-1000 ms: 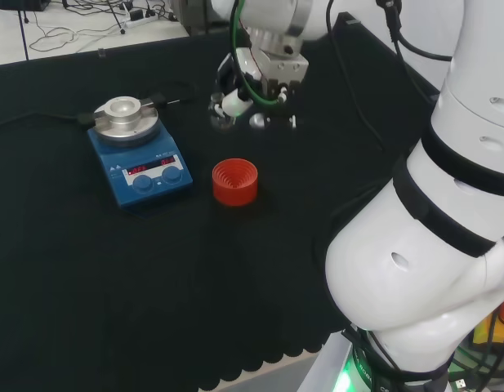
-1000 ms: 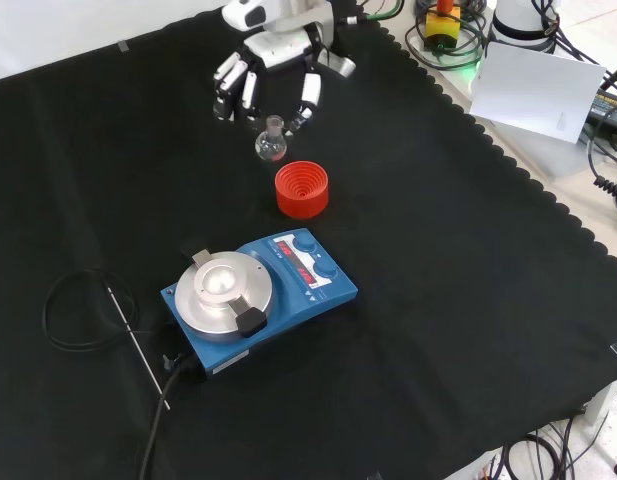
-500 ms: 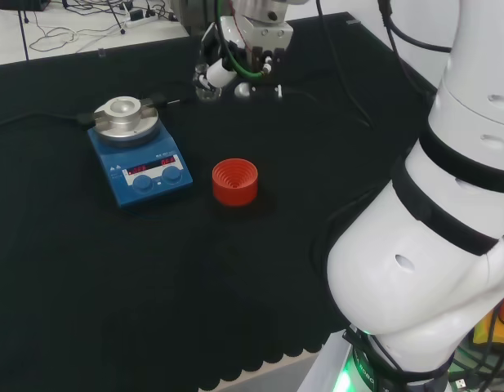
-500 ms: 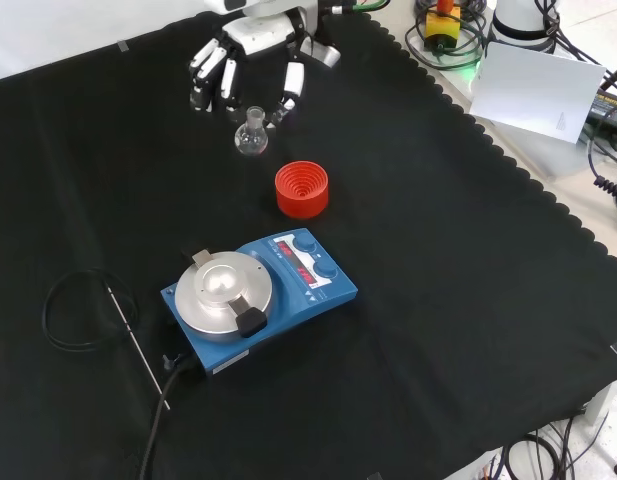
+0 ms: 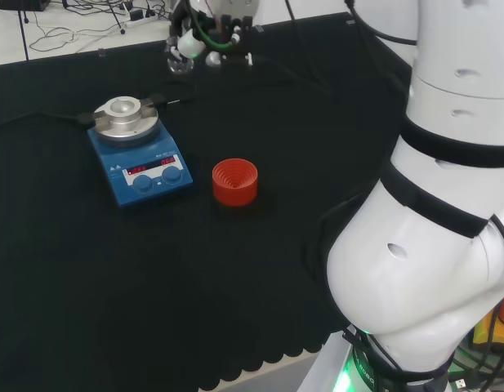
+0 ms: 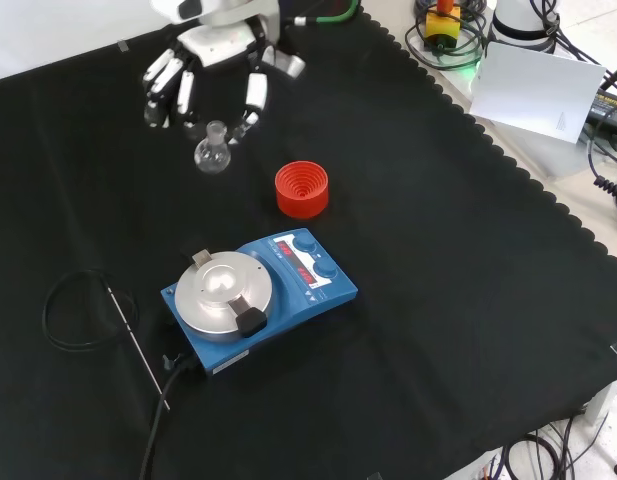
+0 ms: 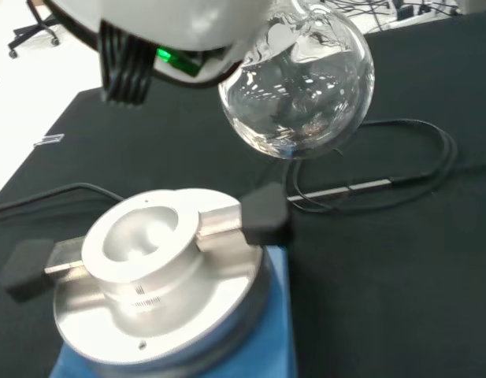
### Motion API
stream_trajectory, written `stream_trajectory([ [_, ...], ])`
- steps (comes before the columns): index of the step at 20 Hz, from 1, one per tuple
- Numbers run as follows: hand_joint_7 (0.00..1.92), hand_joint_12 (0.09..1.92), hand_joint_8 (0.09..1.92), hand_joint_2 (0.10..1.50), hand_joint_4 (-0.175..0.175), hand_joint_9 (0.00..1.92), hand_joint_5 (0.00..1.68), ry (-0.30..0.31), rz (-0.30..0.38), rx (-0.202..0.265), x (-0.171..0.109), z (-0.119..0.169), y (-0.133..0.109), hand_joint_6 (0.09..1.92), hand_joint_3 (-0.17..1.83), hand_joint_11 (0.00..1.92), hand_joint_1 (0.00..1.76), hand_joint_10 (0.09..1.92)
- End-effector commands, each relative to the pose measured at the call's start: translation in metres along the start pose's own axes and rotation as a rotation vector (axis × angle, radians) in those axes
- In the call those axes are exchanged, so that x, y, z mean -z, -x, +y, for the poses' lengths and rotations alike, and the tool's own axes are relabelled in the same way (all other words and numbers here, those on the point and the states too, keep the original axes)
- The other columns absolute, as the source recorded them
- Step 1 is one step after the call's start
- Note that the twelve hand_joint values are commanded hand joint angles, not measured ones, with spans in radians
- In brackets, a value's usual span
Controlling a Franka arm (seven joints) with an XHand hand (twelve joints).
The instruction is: Place the round-bottom flask on the heater.
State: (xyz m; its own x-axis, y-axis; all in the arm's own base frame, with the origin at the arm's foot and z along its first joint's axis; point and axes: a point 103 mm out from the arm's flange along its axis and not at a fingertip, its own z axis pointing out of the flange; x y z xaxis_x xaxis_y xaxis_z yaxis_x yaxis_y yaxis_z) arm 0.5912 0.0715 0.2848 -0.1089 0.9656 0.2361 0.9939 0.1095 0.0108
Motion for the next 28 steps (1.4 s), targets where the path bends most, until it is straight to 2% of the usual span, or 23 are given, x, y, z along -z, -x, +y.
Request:
stream_trajectory([
  [1, 0.42, 1.31, 0.60, 0.62, 0.175, 0.69, 1.22, -0.089, -0.005, 0.062, -0.030, 0.038, -0.038, 0.83, 0.78, 0.39, 1.12, 0.53],
  [14, 0.41, 1.31, 0.60, 0.61, 0.175, 0.69, 1.22, -0.168, -0.019, 0.118, -0.067, 0.052, -0.074, 0.83, 0.79, 0.39, 1.12, 0.53],
  [19, 0.41, 1.31, 0.60, 0.61, 0.175, 0.69, 1.22, -0.181, -0.025, 0.120, -0.075, 0.055, -0.077, 0.84, 0.79, 0.39, 1.12, 0.53],
  [26, 0.41, 1.31, 0.60, 0.61, 0.175, 0.69, 1.22, -0.208, -0.039, 0.151, -0.089, 0.063, -0.082, 0.84, 0.79, 0.39, 1.12, 0.53],
  [28, 0.41, 1.31, 0.60, 0.61, 0.175, 0.69, 1.22, -0.200, -0.022, 0.149, -0.087, 0.063, -0.074, 0.84, 0.80, 0.39, 1.12, 0.53],
])
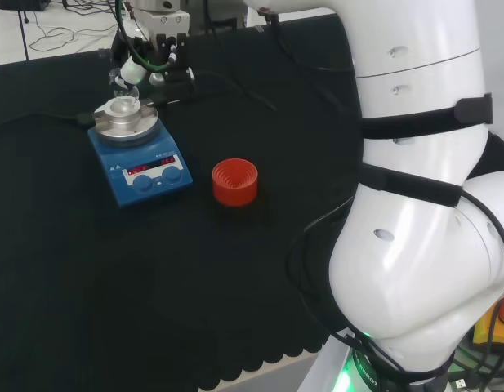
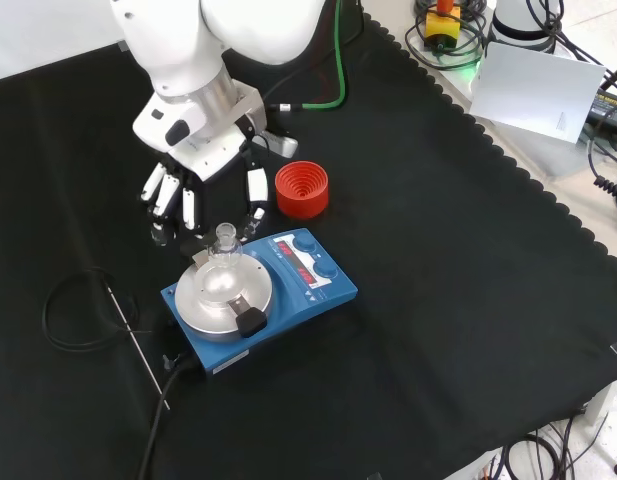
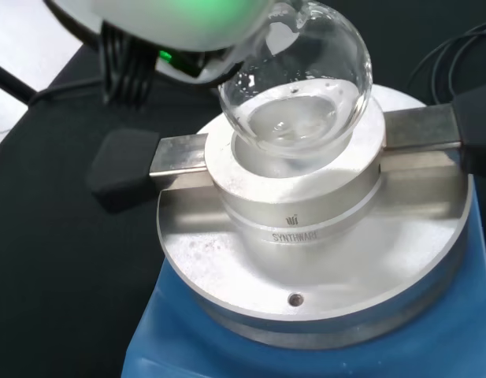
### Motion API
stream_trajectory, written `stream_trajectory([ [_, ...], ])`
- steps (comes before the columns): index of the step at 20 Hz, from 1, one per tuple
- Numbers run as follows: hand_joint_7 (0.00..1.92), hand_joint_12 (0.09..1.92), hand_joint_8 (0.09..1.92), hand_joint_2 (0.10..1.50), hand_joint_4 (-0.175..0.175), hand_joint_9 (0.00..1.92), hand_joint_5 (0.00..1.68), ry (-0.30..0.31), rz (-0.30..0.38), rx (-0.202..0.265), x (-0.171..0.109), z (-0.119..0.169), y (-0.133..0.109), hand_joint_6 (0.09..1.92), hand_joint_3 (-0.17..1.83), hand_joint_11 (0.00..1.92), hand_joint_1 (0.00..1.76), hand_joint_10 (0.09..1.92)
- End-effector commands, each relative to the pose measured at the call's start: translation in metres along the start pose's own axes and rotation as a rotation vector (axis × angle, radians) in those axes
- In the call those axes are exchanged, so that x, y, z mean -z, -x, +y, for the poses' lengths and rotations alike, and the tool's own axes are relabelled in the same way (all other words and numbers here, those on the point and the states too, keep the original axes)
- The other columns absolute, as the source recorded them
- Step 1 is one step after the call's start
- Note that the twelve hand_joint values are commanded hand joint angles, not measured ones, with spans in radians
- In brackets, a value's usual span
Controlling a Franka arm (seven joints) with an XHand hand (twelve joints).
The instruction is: Place the round-bottom flask on the heater.
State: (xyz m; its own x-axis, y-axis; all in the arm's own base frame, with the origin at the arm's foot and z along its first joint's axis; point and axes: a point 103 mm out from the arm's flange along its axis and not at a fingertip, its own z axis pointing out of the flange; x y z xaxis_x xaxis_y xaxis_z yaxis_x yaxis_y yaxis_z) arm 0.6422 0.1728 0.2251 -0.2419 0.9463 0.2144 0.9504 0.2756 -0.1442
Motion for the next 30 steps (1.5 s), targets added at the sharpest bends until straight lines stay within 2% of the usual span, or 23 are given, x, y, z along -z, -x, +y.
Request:
stream_trajectory([
  [1, 0.41, 1.31, 0.60, 0.61, 0.175, 0.69, 1.22, -0.007, 0.011, 0.013, -0.006, 0.003, 0.005, 0.84, 0.80, 0.39, 1.12, 0.53],
  [8, 0.41, 1.31, 0.60, 0.61, 0.175, 0.69, 1.22, -0.016, 0.021, 0.008, -0.013, 0.021, 0.006, 0.84, 0.80, 0.39, 1.12, 0.53],
  [14, 0.41, 1.31, 0.60, 0.61, 0.175, 0.69, 1.22, 0.005, 0.023, 0.008, -0.016, 0.023, 0.011, 0.84, 0.80, 0.39, 1.12, 0.53],
  [20, 0.41, 1.31, 0.60, 0.60, 0.175, 0.69, 1.22, -0.018, 0.021, 0.011, -0.015, 0.031, 0.012, 0.85, 0.81, 0.39, 1.12, 0.53],
  [27, 0.41, 1.31, 0.60, 0.60, 0.175, 0.69, 1.21, -0.010, 0.032, 0.002, -0.017, 0.029, 0.022, 0.85, 0.81, 0.39, 1.12, 0.53],
  [30, 0.41, 1.31, 0.60, 0.60, 0.175, 0.69, 1.21, -0.003, 0.027, 0.005, -0.018, 0.030, 0.018, 0.85, 0.81, 0.39, 1.12, 0.53],
])
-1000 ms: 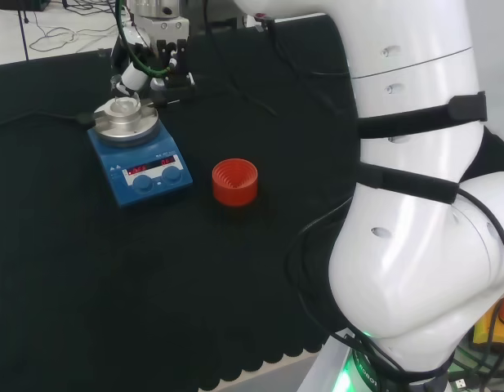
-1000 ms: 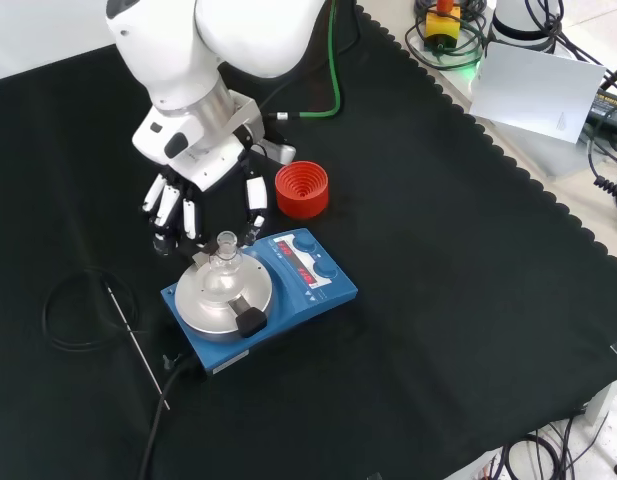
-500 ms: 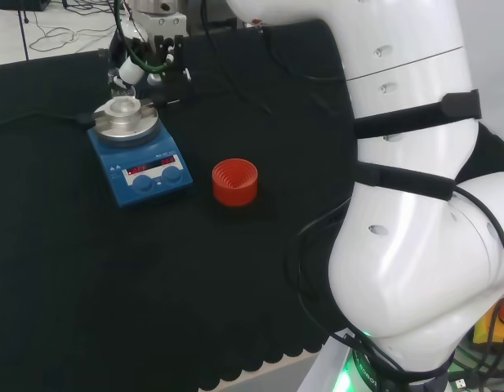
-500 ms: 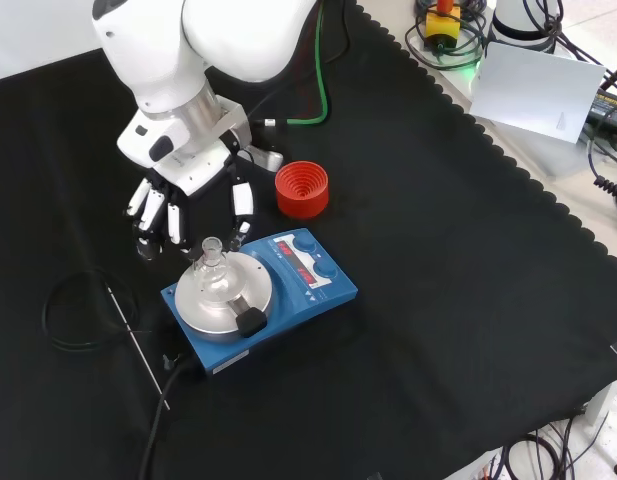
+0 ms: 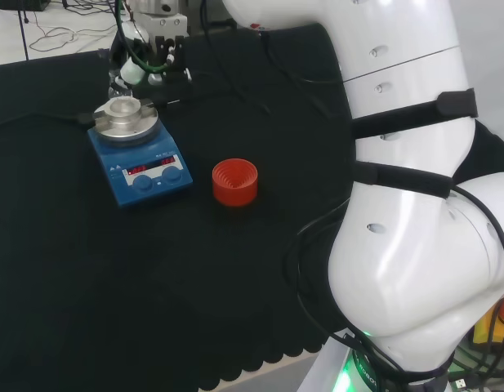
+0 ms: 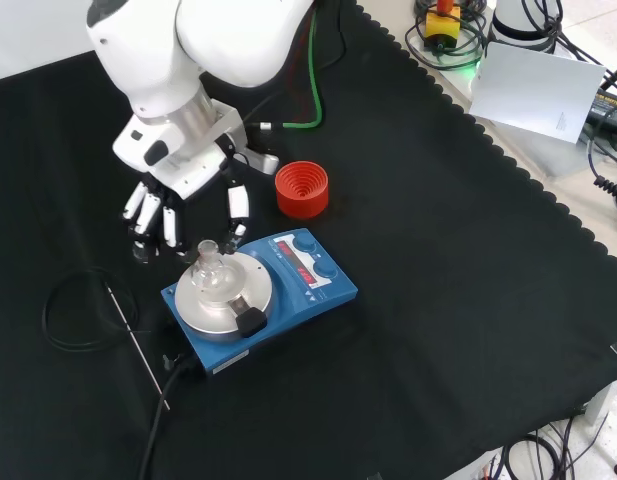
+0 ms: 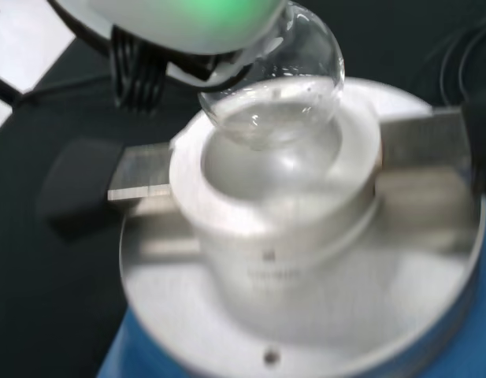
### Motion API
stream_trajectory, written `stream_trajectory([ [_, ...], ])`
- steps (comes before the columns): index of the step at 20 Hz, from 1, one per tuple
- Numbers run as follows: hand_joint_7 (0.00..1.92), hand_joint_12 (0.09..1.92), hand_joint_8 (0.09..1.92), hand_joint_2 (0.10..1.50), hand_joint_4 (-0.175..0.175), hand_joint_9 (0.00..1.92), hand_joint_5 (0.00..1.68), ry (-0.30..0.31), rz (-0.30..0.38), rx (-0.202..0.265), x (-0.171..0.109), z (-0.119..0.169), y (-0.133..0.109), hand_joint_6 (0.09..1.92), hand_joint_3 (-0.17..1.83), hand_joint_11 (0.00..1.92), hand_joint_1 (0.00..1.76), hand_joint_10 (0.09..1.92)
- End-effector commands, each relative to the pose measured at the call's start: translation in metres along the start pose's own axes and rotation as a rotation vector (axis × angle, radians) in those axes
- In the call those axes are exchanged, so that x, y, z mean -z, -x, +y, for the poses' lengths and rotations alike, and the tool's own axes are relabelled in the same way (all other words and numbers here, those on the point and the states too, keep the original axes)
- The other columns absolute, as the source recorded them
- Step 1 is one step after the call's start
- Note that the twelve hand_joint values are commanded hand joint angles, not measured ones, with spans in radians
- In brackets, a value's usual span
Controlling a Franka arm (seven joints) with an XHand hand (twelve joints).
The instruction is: Place the round-bottom flask on the heater.
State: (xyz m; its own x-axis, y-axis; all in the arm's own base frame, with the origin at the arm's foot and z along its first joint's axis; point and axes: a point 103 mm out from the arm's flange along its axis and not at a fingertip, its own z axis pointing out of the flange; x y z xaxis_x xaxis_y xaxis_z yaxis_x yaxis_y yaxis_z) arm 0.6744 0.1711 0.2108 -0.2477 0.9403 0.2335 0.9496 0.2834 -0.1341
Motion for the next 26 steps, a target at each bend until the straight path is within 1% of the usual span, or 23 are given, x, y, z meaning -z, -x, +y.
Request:
stream_trajectory([
  [1, 0.41, 1.31, 0.60, 0.60, 0.175, 0.69, 1.21, -0.010, 0.009, -0.004, -0.0110, -0.0023, 0.0046, 0.85, 0.81, 0.39, 1.12, 0.53],
  [3, 0.41, 1.31, 0.60, 0.60, 0.175, 0.69, 1.21, -0.012, -0.003, 0.001, -0.0120, -0.0020, 0.0025, 0.85, 0.81, 0.39, 1.12, 0.53],
  [11, 0.41, 1.31, 0.60, 0.60, 0.175, 0.69, 1.21, -0.026, -0.012, -0.004, -0.0102, -0.0034, 0.0039, 0.86, 0.81, 0.39, 1.12, 0.53],
  [16, 0.39, 1.31, 0.60, 0.61, 0.175, 0.69, 1.20, -0.032, 0.002, -0.012, -0.0116, -0.0051, 0.0079, 0.87, 0.80, 0.38, 1.11, 0.53],
  [18, 0.34, 1.32, 0.60, 0.67, 0.175, 0.66, 1.17, -0.053, 0.006, -0.014, -0.0132, -0.0056, 0.0091, 0.87, 0.70, 0.34, 1.10, 0.53],
  [21, 0.27, 1.35, 0.61, 0.79, 0.175, 0.60, 1.13, -0.072, 0.000, -0.015, -0.0154, -0.0061, 0.0084, 0.85, 0.49, 0.28, 1.08, 0.57],
  [23, 0.25, 1.35, 0.61, 0.82, 0.175, 0.58, 1.13, -0.071, -0.006, -0.010, -0.0162, -0.0066, 0.0074, 0.84, 0.44, 0.26, 1.07, 0.58],
  [26, 0.24, 1.35, 0.61, 0.82, 0.175, 0.57, 1.13, -0.068, -0.008, -0.003, -0.0148, -0.0071, 0.0049, 0.83, 0.43, 0.25, 1.07, 0.58],
])
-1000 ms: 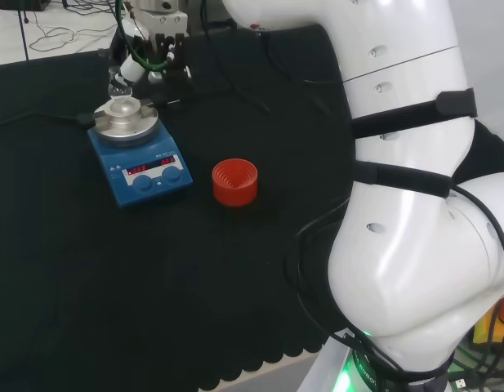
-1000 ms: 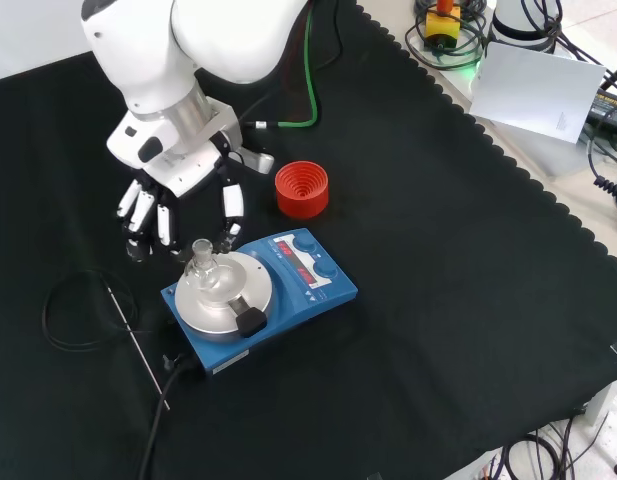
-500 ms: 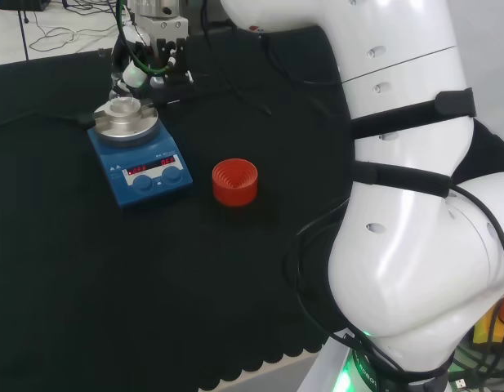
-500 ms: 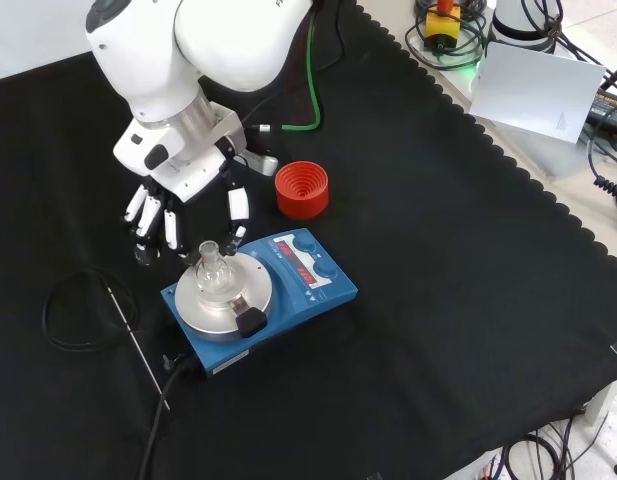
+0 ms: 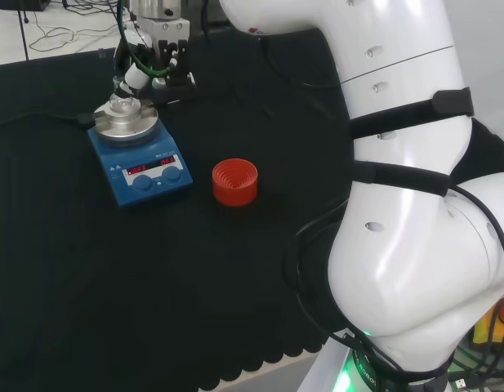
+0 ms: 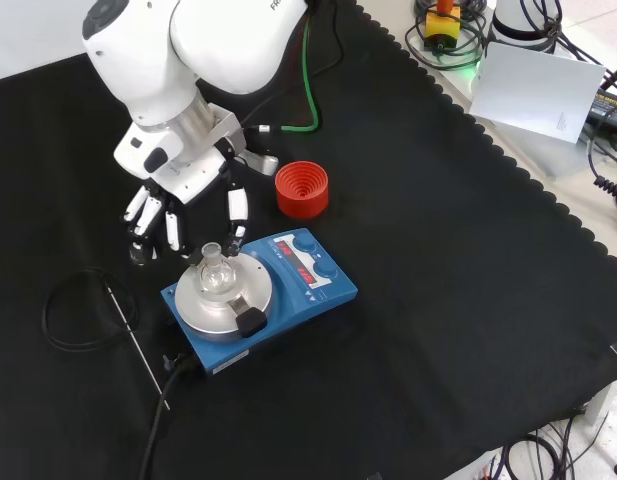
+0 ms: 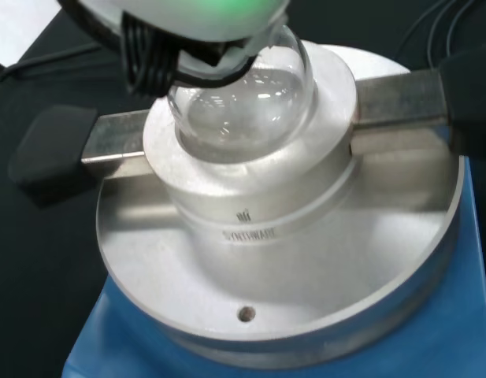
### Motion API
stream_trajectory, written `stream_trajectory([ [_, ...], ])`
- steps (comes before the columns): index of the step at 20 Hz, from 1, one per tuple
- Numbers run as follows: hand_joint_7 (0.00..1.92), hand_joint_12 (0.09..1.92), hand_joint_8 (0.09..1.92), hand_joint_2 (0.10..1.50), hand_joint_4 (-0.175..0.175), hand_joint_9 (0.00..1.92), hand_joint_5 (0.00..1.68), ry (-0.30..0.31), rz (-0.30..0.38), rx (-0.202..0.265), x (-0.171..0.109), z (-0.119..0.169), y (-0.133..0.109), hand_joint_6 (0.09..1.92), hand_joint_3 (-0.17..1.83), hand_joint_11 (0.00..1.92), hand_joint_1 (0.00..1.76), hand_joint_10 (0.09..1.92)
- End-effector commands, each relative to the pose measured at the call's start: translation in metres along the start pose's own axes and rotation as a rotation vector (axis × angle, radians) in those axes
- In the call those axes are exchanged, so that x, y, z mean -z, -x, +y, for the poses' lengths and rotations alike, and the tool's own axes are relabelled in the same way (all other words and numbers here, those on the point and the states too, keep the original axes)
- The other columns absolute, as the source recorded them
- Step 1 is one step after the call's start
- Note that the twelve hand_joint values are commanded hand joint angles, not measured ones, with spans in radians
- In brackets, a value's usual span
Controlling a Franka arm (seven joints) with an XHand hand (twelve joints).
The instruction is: Place the round-bottom flask on the heater.
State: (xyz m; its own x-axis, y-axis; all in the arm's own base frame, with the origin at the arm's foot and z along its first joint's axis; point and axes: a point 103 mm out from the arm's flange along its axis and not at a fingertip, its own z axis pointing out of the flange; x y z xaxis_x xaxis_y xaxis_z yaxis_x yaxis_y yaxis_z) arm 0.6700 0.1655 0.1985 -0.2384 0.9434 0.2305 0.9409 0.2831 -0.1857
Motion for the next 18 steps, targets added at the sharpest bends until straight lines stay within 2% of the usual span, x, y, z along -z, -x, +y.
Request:
stream_trajectory([
  [1, 0.24, 1.35, 0.61, 0.82, 0.175, 0.57, 1.13, -0.016, -0.007, 0.008, -0.003, -0.003, -0.002, 0.82, 0.43, 0.25, 1.08, 0.58],
  [4, 0.23, 1.36, 0.61, 0.85, 0.175, 0.56, 1.11, -0.024, -0.005, 0.015, -0.003, -0.004, -0.003, 0.84, 0.39, 0.24, 1.07, 0.59],
  [6, 0.23, 1.35, 0.60, 0.74, 0.040, 0.55, 1.00, -0.040, -0.004, 0.011, -0.003, -0.005, -0.003, 0.86, 0.49, 0.24, 1.02, 0.59],
  [7, 0.23, 1.36, 0.59, 0.68, 0.000, 0.54, 0.95, -0.045, -0.005, 0.010, -0.003, -0.006, -0.002, 0.86, 0.56, 0.23, 1.00, 0.59],
  [8, 0.23, 1.36, 0.59, 0.64, -0.023, 0.53, 0.92, -0.057, -0.005, 0.008, -0.003, -0.006, -0.002, 0.87, 0.62, 0.23, 0.99, 0.59],
  [10, 0.20, 1.36, 0.59, 0.59, -0.035, 0.50, 0.83, -0.090, -0.003, 0.001, -0.004, -0.006, -0.002, 0.86, 0.67, 0.20, 0.98, 0.60],
  [14, 0.08, 1.40, 0.56, 0.55, -0.024, 0.38, 0.50, -0.103, -0.008, 0.006, -0.004, -0.008, -0.003, 0.71, 0.67, 0.06, 0.95, 0.62],
  [17, 0.05, 1.41, 0.57, 0.55, -0.023, 0.34, 0.41, -0.087, -0.013, 0.011, -0.002, -0.011, -0.006, 0.54, 0.65, 0.02, 0.94, 0.65],
  [18, 0.04, 1.41, 0.57, 0.55, -0.023, 0.33, 0.40, -0.079, 0.005, 0.016, 0.002, -0.017, 0.002, 0.51, 0.64, 0.02, 0.93, 0.65],
])
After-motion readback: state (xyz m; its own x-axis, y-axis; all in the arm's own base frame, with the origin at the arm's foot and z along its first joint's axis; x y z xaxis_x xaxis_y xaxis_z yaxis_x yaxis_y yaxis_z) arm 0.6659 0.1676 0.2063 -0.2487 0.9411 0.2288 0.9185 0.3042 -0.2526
